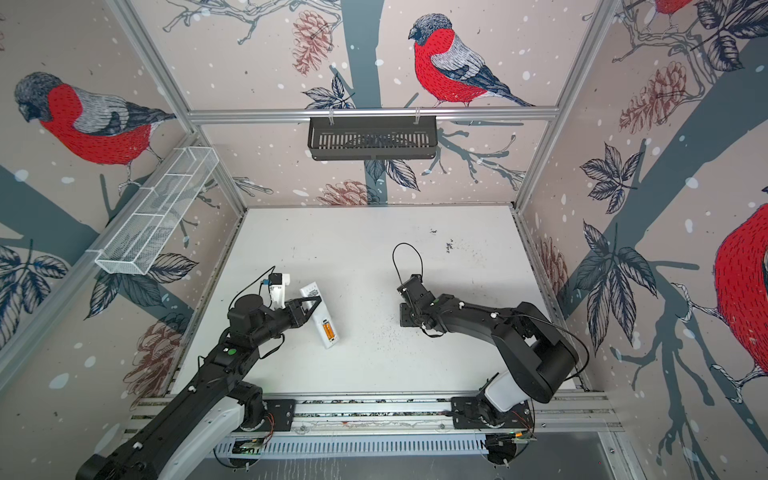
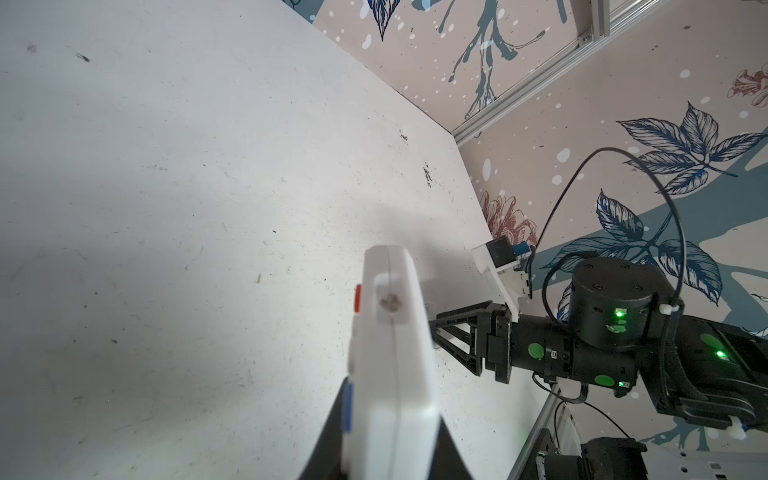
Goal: Load the batteries into the remote control
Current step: 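Lower the right gripper and close it on the white battery cover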
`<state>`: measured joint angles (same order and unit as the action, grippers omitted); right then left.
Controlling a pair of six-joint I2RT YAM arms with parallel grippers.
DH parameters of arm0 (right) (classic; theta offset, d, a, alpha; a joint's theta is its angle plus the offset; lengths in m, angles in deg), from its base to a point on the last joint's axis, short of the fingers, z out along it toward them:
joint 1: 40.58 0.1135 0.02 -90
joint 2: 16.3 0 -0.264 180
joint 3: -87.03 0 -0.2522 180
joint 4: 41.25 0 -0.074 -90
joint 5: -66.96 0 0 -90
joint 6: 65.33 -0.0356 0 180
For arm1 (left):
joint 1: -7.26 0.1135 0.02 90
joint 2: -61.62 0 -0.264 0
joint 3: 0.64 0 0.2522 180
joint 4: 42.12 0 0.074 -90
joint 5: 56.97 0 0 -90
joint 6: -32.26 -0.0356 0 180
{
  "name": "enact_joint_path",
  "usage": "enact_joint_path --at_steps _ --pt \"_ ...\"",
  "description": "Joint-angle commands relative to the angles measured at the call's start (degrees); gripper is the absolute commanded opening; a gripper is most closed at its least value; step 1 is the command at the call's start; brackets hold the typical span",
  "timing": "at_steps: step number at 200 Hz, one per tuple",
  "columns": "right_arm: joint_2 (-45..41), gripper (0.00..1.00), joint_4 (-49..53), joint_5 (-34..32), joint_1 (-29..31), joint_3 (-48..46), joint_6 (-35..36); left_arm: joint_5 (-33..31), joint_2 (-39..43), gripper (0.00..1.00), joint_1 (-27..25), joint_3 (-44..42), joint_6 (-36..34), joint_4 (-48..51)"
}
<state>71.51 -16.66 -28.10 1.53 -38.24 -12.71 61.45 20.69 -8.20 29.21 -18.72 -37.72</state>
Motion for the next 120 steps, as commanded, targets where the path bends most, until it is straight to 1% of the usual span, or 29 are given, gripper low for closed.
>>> enact_joint_path --at_steps 1,20,34,75,96,120 --pt "1.32 0.55 0.39 -2.99 0.43 1.10 -0.88 0.39 0.24 0.00 -0.03 0.01 -0.20 -0.66" --pt "2.45 0.54 0.69 -3.96 0.35 1.87 -0.77 0.53 0.31 0.00 -0.05 0.03 -0.20 -0.66" --pt "2.95 0.51 0.72 -4.74 0.23 2.31 -0.69 0.57 0.45 0.00 -0.01 -0.01 -0.23 -0.66" --pt "4.62 0.33 0.90 -5.40 -0.18 4.06 0.55 0.60 0.32 0.00 -0.02 -0.01 -0.27 -0.83" --pt "5.59 0.29 0.98 -5.53 -0.27 4.71 0.99 0.61 0.36 0.00 -0.07 -0.03 -0.31 -1.01" --pt "6.56 0.28 1.19 -6.12 -0.25 5.32 1.26 0.68 0.47 0.00 -0.07 -0.17 -0.34 -1.27"
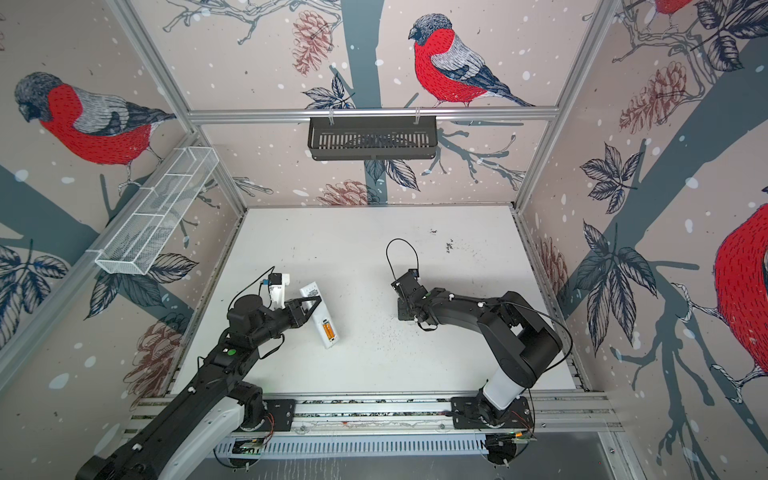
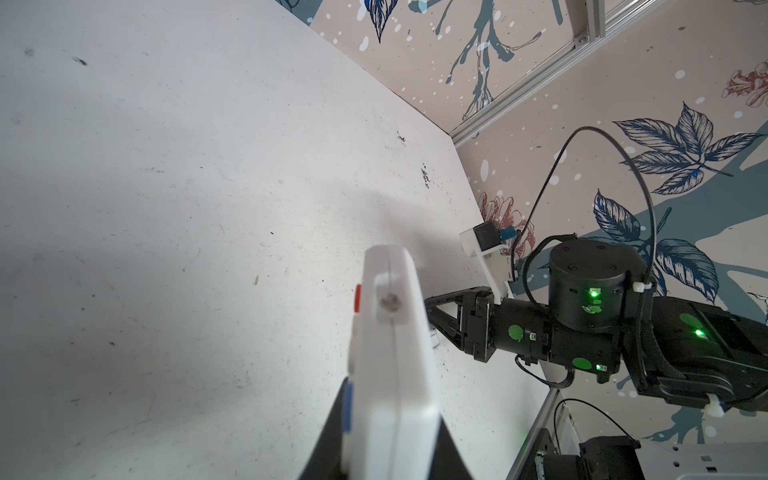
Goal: Load the batteries into the remote control
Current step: 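Lower the right gripper and close it on the white battery cover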
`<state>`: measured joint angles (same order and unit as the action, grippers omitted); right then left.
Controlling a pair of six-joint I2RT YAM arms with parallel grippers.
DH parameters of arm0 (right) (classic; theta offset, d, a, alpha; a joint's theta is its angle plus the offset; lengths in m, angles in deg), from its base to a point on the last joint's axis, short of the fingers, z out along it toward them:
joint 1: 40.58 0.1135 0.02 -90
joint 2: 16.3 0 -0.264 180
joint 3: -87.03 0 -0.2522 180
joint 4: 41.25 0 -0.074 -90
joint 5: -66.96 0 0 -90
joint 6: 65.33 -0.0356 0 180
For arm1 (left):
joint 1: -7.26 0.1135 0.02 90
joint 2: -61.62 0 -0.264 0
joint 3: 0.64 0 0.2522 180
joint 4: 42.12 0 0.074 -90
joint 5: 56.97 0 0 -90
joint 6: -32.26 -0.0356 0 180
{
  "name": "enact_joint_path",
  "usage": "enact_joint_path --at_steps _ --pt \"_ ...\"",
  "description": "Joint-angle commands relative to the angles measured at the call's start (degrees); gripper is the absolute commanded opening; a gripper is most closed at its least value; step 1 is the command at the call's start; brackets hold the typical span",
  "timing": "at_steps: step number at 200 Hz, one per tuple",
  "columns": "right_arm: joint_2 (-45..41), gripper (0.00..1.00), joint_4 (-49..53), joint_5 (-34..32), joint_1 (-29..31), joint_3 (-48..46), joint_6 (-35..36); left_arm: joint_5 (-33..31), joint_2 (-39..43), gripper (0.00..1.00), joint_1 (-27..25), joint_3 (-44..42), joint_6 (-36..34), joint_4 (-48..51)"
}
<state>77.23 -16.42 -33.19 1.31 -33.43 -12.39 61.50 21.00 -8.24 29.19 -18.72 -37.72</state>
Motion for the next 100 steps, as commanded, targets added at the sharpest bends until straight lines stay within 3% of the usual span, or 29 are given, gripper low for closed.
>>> enact_joint_path --at_steps 1,100 --pt "0.85 0.27 0.91 -1.06 -0.04 0.53 0.93 0.63 0.18 0.00 -0.04 -0.11 -0.30 -1.31" --pt "2.09 0.18 0.13 -1.80 0.20 2.67 4.26 -0.16 -9.97 0.00 -2.05 -1.33 1.23 -3.92"
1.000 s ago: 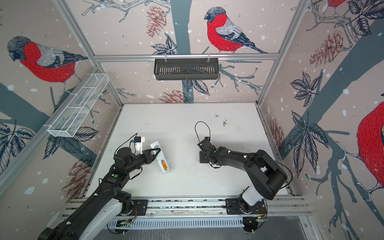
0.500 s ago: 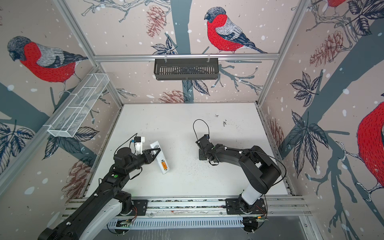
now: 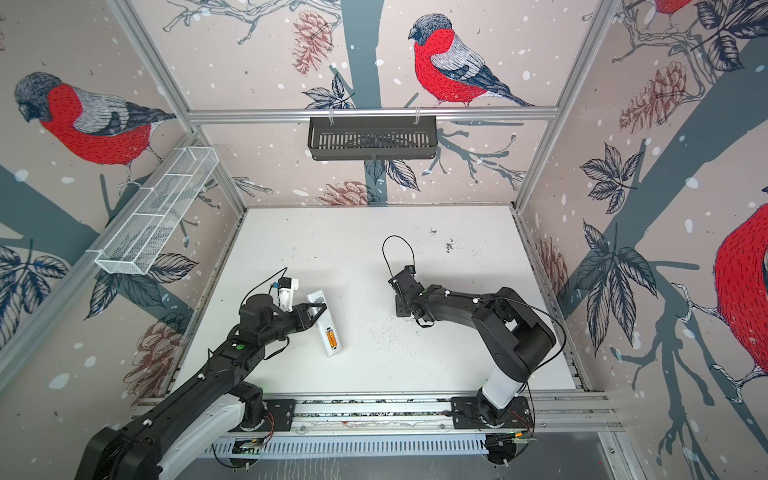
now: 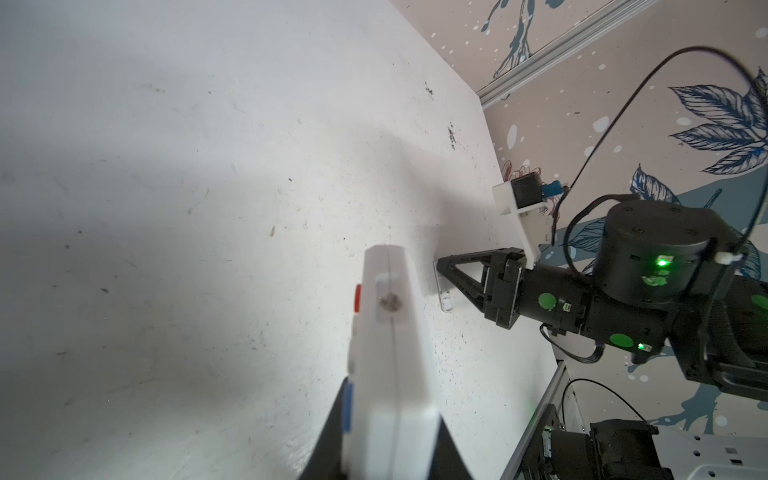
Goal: Load the batteries into the remote control
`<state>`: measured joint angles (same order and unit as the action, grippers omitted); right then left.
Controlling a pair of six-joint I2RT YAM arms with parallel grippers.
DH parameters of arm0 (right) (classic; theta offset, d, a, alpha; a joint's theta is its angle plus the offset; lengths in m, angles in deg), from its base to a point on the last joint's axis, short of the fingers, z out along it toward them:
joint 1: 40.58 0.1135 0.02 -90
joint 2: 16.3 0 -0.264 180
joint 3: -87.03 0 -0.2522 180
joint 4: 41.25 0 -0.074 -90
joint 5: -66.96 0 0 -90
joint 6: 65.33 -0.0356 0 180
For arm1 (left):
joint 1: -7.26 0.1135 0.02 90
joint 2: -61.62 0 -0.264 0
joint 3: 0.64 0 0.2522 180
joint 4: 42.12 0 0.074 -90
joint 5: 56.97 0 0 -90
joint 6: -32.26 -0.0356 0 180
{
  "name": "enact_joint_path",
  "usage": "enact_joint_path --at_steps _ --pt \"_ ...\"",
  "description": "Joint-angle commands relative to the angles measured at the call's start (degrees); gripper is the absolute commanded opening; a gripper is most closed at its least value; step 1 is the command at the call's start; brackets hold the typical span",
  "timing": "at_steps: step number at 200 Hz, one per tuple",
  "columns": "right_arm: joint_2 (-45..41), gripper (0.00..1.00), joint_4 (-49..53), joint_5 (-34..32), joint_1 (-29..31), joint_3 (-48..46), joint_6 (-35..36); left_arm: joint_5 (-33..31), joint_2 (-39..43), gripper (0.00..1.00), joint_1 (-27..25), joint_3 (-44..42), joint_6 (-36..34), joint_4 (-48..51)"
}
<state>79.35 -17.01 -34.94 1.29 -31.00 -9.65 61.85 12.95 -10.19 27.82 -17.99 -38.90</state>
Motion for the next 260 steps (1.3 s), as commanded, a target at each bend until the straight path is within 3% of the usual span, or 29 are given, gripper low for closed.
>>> enact_joint_path --at_steps 1,85,121,172,231,260 --pt "-0.03 0.18 0.70 -0.05 0.27 0.23 1.62 -0.56 -2.08 0.00 -0.11 -0.03 0.51 -2.78" --pt "-0.56 0.15 -0.87 0.29 0.81 0.57 4.99 0.04 -10.82 0.00 -0.11 0.11 1.43 -7.88" --pt "-3.27 0.15 -3.78 2.59 2.39 -0.50 6.96 -1.02 -12.06 0.29 -0.12 0.59 1.22 -6.54" --pt "-8.63 0.15 -8.73 6.23 4.76 -3.30 8.65 -3.81 -14.01 0.48 0.51 1.21 0.59 -3.51" --pt "-13.87 0.15 -15.92 10.64 6.27 -7.84 9.28 -2.37 -15.71 0.70 2.33 2.38 -0.33 -1.19" --pt "-15.95 0.15 -19.22 12.02 7.13 -9.58 9.69 -2.34 -14.58 0.86 2.53 3.70 -1.67 2.02"
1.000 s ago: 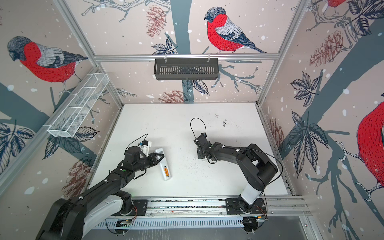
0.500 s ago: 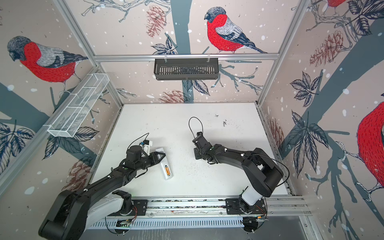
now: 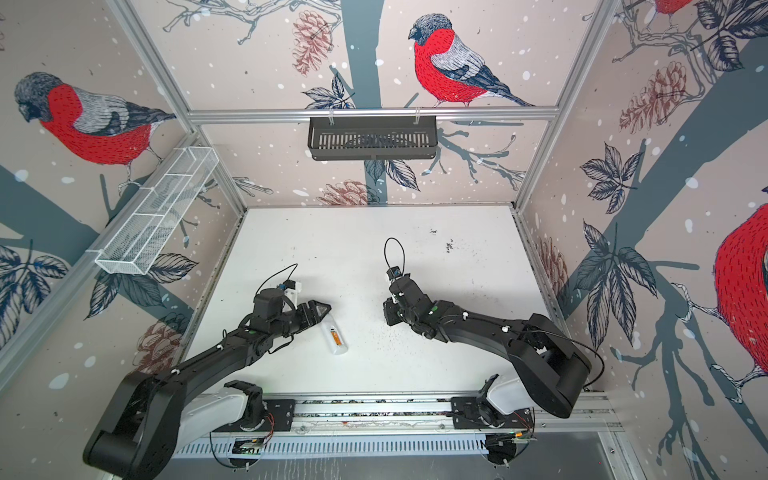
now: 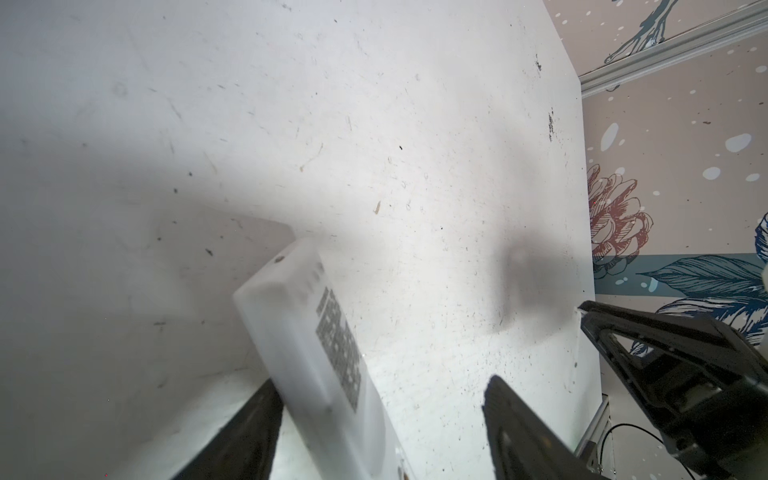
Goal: Load the batteries into the remote control
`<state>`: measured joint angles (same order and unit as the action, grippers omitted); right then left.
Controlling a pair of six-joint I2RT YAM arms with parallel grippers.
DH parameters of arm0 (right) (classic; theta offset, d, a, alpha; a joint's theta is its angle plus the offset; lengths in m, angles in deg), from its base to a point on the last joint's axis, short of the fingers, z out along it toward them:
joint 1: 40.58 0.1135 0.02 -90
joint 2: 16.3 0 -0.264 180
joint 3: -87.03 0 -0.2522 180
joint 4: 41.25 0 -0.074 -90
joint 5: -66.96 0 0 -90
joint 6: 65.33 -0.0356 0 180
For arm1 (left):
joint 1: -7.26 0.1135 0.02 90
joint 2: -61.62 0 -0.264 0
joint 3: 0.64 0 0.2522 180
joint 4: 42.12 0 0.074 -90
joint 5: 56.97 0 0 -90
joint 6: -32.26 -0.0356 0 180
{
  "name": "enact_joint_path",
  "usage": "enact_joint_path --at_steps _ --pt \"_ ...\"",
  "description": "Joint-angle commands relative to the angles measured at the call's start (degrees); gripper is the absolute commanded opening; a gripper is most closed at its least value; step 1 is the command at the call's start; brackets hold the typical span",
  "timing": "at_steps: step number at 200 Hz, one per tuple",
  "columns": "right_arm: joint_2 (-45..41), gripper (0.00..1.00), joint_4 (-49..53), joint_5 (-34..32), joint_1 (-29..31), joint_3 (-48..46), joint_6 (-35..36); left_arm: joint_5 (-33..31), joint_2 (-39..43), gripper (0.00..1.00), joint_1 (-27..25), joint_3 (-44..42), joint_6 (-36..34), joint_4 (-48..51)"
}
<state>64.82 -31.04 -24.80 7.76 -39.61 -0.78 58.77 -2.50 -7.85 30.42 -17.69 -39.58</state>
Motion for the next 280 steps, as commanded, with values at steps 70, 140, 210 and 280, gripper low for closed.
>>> enact_joint_path --at_steps 70,140,210,280 --pt "-6.26 0.15 -15.60 10.20 0.52 -5.27 0.01 10.66 7.81 0.96 -1.56 0.04 -0.37 -4.46" --pt "-18.20 0.15 -30.53 27.74 0.35 -11.19 -0.48 21.55 8.11 0.94 -17.23 -2.76 9.71 -39.02" --pt "-29.00 0.16 -34.82 36.85 1.14 -14.08 -2.32 26.61 -0.02 0.88 -25.24 0.02 16.55 -63.17" --pt "-30.42 0.16 -34.72 36.31 2.36 -13.82 -2.01 23.93 -1.53 0.55 -29.17 5.28 9.35 -53.39"
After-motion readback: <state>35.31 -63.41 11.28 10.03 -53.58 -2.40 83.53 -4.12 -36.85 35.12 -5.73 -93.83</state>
